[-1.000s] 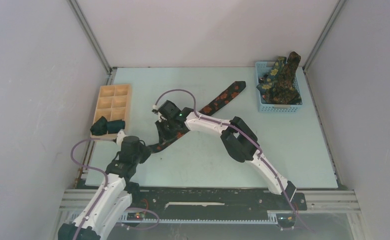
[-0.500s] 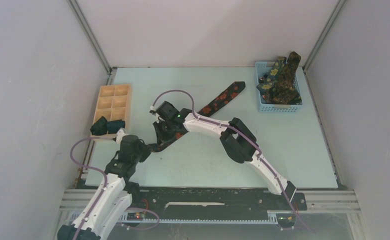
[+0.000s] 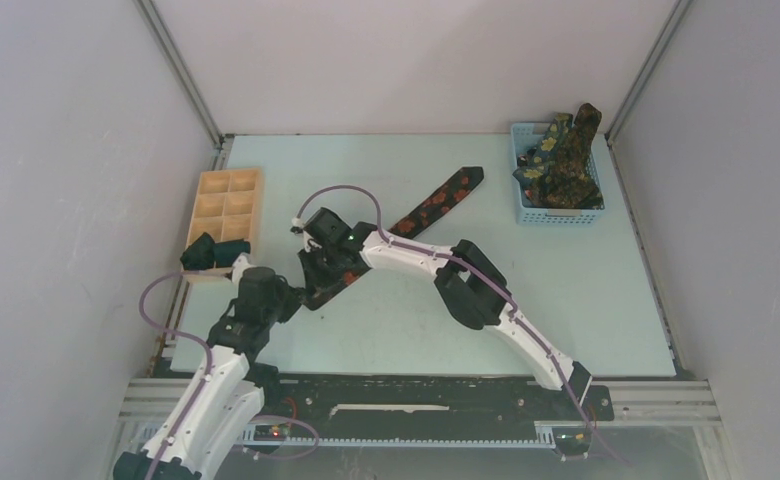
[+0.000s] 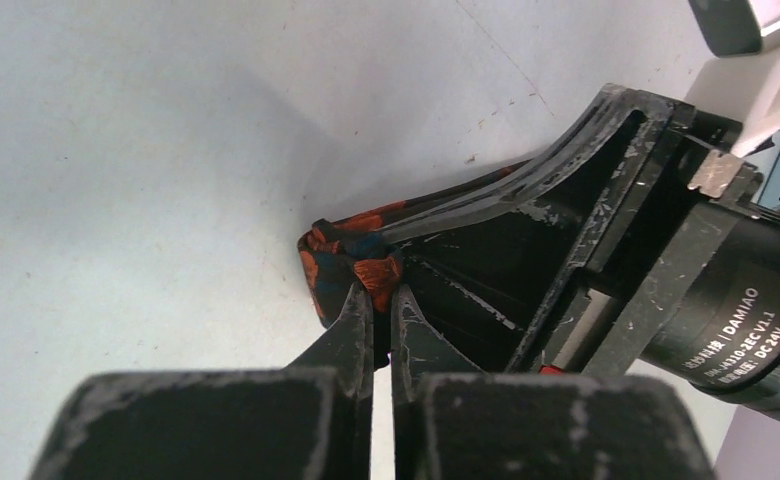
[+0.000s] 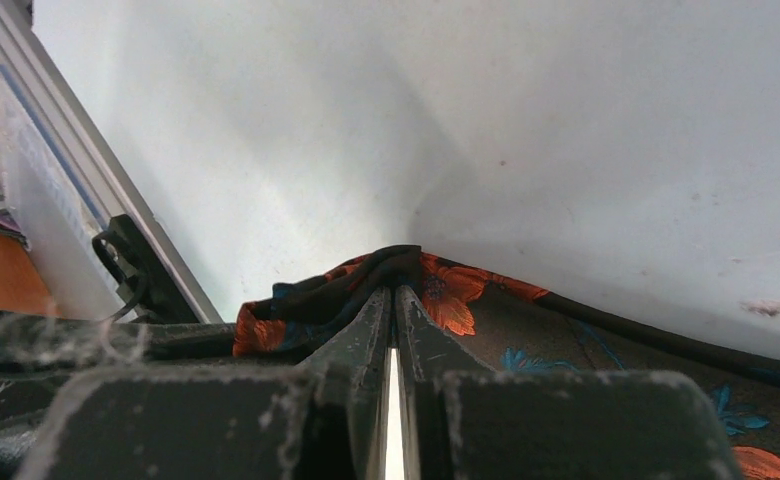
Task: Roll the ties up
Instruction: Roll the tie at the center of the board.
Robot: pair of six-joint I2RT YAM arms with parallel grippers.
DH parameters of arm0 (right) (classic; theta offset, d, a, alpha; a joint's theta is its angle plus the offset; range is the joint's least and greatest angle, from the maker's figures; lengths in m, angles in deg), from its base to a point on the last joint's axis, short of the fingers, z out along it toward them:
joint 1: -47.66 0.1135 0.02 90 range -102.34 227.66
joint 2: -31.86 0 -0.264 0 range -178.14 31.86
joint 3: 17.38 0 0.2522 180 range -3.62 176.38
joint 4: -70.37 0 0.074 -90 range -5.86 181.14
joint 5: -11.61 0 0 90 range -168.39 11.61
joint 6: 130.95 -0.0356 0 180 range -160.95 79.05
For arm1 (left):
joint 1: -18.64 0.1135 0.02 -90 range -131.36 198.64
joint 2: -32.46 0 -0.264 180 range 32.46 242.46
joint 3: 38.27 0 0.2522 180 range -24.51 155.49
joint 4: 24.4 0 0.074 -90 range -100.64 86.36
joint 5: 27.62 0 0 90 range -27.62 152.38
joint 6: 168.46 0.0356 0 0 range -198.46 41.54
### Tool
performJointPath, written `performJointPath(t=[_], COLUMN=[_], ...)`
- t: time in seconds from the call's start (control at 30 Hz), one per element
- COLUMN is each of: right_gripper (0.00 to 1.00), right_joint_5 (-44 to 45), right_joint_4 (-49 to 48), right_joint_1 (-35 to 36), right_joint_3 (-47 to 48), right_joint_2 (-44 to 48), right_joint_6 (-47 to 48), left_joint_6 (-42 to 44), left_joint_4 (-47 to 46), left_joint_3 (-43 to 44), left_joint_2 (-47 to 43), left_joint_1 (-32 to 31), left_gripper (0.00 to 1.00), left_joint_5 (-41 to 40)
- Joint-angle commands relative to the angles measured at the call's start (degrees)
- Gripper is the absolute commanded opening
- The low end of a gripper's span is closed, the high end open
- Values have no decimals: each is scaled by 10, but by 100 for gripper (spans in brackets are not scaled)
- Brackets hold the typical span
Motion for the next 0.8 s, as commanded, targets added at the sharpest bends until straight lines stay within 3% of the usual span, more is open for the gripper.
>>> performJointPath(t=[0.0, 0.77], right_gripper=[7, 5], right_joint_5=[-38, -55], right_joint_4=[-33, -86], right_joint_1=[12, -10], right_joint_3=[30, -39], right_joint_2=[-9, 15], right_joint_6=[-24, -42], left_joint_6=[4, 30], left_joint_4=[-4, -82], left_joint_3=[33, 37], left_joint_2=[-6, 128], left_joint_1=[5, 5], left_gripper=[0, 0], left_joint_5=[11, 53])
